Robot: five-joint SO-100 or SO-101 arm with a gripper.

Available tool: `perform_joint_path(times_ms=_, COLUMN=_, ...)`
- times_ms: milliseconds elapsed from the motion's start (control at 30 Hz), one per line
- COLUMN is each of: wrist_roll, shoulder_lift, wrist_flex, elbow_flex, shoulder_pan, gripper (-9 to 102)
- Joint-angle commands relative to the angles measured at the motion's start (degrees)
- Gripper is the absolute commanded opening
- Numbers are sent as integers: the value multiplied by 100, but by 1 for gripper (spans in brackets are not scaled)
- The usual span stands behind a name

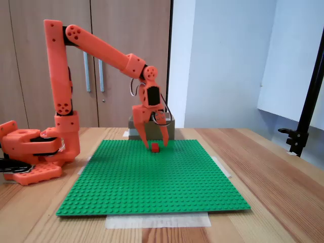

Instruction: Pick the red lego block and put it in the box.

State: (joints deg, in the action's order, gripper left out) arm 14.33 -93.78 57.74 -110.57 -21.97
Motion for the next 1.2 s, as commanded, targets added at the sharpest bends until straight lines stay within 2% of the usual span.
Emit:
perform_joint_path(times_ms=0, wrist_roll=-53, shoulder_lift=-237, wrist_flex=-35, elbow_flex=9, shoulder_pan=44, gripper=27)
perform_joint_path(times_ms=300, wrist_roll=-88, shoulder_lift=-237, wrist_flex=-114, elbow_flex=-18, shoulder_pan=44, gripper=26)
perform_joint_path(times_ms=1167, wrist_roll=-272, shoulder_lift=-255, wrist_flex=-352, elbow_flex=-53, shoulder_pan=62, gripper=12)
